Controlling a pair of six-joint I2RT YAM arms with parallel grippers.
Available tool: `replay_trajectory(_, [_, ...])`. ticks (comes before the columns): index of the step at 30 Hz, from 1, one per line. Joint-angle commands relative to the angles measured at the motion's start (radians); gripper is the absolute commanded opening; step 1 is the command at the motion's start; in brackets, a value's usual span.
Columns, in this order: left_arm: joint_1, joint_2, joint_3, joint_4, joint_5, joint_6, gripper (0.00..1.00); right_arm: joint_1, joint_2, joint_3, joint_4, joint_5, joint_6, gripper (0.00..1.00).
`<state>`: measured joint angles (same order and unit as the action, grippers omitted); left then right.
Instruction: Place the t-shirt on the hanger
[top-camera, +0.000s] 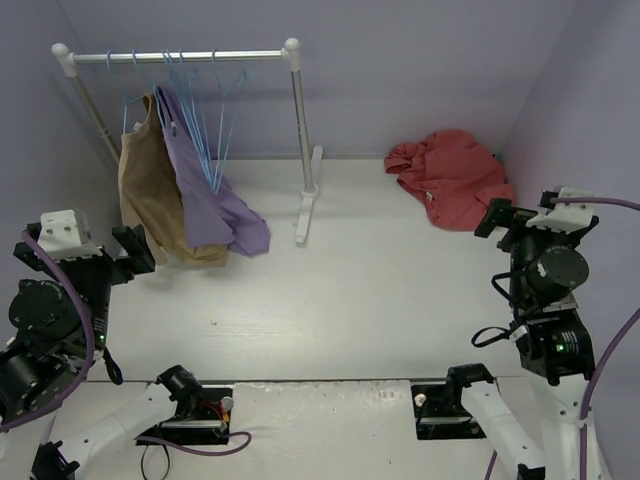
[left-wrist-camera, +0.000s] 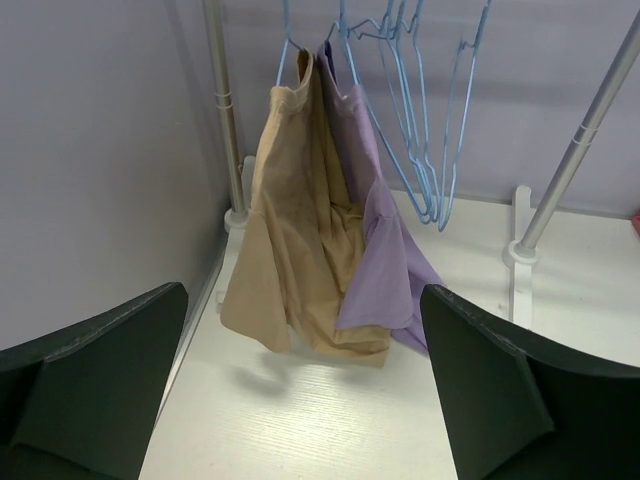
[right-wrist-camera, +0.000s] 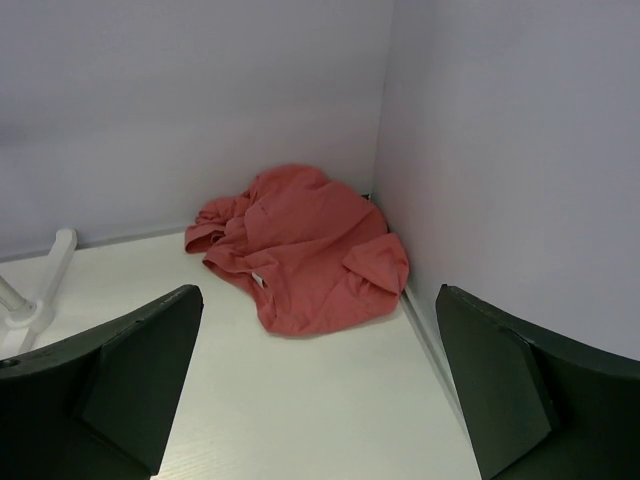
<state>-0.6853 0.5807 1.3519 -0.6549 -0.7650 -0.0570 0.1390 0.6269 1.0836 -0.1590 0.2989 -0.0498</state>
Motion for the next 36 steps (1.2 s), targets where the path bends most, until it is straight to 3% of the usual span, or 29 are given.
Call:
replay_trajectory(1, [0.001, 0.045, -0.036, 0.030, 0.007, -0.032, 0.97, 0.008, 0.100, 0.005, 0.108, -0.054, 0.009, 1.00])
replay_trajectory(4, [0.001, 0.064, -0.074, 0.031, 0.047, -0.082, 0.97, 0.007, 0.254, 0.017, 0.117, -0.048, 0.097, 1.00])
replay_trajectory(9, [0.001, 0.103, -0.138, 0.028, 0.165, -0.174, 0.97, -0.012, 0.598, 0.065, 0.116, 0.127, 0.244, 1.00])
replay_trajectory(10, [0.001, 0.104, -0.139, 0.027, 0.166, -0.175, 0.97, -0.012, 0.602, 0.066, 0.118, 0.127, 0.260, 1.00])
replay_trajectory(20, [0.001, 0.129, -0.222, -0.014, 0.338, -0.291, 0.97, -0.065, 1.307, 0.325, 0.142, 0.097, 0.322, 0.99])
replay_trajectory(29, [0.001, 0.160, -0.243, -0.023, 0.358, -0.283, 0.97, -0.126, 1.568, 0.504, 0.142, -0.017, 0.255, 0.94])
replay_trajectory(33, [0.003, 0.169, -0.241, -0.023, 0.360, -0.279, 0.97, -0.171, 1.573, 0.483, 0.141, -0.149, 0.254, 0.69])
replay_trajectory(36, [0.003, 0.198, -0.234, -0.021, 0.377, -0.273, 0.97, -0.184, 1.551, 0.428, 0.136, -0.259, 0.243, 0.21])
